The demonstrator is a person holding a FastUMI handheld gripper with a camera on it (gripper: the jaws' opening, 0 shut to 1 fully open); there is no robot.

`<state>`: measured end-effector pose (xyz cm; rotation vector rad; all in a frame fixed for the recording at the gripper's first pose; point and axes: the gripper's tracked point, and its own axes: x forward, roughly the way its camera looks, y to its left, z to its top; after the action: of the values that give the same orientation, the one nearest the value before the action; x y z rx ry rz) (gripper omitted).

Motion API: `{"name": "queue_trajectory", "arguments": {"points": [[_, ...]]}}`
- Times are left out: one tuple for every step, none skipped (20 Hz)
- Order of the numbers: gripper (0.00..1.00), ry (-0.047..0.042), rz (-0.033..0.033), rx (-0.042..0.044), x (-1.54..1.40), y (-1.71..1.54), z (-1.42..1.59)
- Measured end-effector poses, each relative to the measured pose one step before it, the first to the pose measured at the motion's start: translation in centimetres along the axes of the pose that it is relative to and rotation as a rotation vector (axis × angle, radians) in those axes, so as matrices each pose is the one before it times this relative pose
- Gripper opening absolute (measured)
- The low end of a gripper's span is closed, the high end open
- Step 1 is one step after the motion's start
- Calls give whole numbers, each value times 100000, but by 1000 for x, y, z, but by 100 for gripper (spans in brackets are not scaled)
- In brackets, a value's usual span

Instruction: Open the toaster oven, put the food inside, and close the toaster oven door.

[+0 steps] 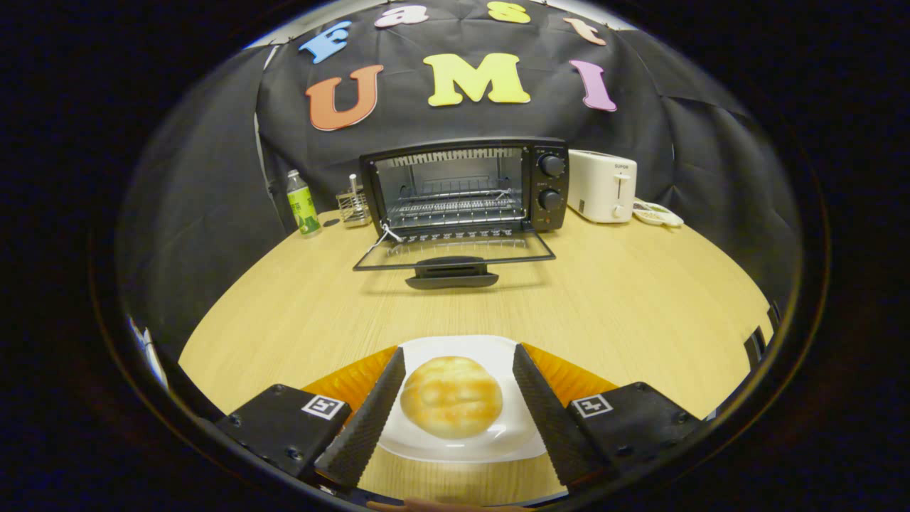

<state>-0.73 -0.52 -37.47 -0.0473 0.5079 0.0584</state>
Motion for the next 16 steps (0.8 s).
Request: {"name": "queue_trajectory", "arguments": {"points": [[100, -677, 431, -641, 50, 276, -371], [100, -1035, -1309, -2096, 11, -19, -380], [100, -1742, -1940, -3129, 273, -419, -54], [100, -2338, -675, -2612, 32, -25, 11], [100, -2099, -1322, -1965, 22, -10, -147], [100, -1002, -902, -1004, -74, -131, -94], [100, -1344, -1268, -13, -482, -231, -286], [100, -1626, -401, 89, -249, -102, 4], [100, -38, -265, -26, -74, 30, -214], [100, -989, -207, 166, 67, -90, -38], [100, -860, -186, 57, -73, -66, -118], [100, 1041, 425, -252, 102, 118, -601], [100, 1592, 1082, 124, 47, 181, -560], [100, 1001, 730, 935, 152, 16, -450], [100, 2448, 979, 1625, 127, -51, -682], [100, 623, 1454, 1942, 24, 60, -350]]}}
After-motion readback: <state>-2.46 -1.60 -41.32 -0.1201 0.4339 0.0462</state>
